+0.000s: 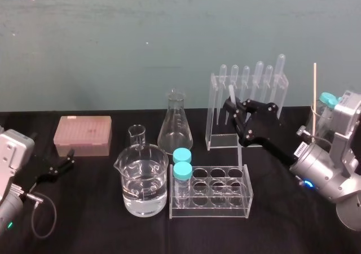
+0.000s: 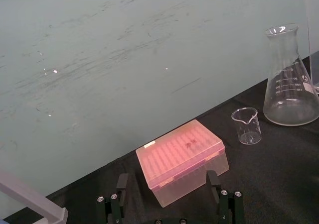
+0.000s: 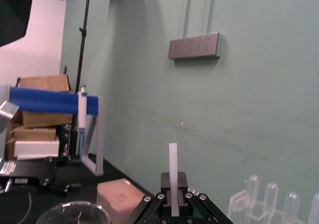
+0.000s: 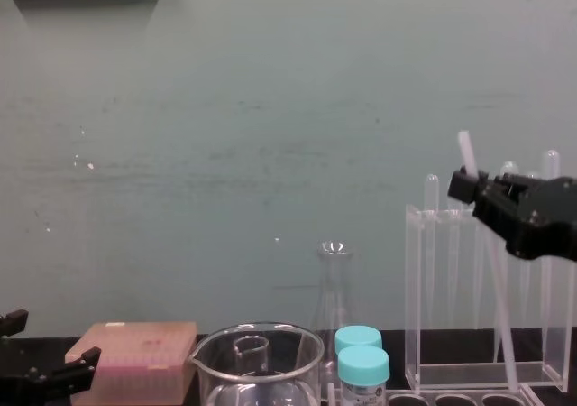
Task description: Pick up the stirring rod with one hand, then place it down.
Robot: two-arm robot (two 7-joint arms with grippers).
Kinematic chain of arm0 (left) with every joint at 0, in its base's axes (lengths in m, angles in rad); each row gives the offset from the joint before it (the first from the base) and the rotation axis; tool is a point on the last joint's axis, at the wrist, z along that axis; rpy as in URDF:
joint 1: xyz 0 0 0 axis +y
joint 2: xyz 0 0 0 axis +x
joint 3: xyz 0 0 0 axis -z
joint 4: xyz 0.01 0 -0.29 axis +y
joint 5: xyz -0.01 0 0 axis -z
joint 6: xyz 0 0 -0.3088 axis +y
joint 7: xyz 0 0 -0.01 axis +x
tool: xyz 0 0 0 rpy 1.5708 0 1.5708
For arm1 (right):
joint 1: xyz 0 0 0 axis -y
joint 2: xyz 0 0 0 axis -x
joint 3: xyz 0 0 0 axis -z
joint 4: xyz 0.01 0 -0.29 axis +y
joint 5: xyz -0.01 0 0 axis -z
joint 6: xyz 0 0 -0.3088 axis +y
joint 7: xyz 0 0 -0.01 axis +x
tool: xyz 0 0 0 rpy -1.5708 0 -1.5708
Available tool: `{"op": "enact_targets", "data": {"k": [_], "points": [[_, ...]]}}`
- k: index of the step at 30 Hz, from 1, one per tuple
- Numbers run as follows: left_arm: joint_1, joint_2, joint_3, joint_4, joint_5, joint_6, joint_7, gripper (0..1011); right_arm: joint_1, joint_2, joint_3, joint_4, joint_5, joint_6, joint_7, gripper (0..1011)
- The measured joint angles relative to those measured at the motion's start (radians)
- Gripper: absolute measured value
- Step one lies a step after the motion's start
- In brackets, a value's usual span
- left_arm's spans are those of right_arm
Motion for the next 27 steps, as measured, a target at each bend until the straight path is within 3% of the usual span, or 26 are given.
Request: {"op": "enact_targets", "data": {"k": [17, 27], "points": [[0.0, 0.0, 0.0, 0.0, 0.0, 0.0, 0.0, 1000, 0.056, -0.016, -0.062, 0.118, 0.01, 0.002, 0.066, 69], [0.0, 0.0, 0.0, 0.0, 0.0, 0.0, 0.0, 1000, 0.075, -0.017, -0.084, 0.16, 0.001, 0.014, 0.07, 69]]}}
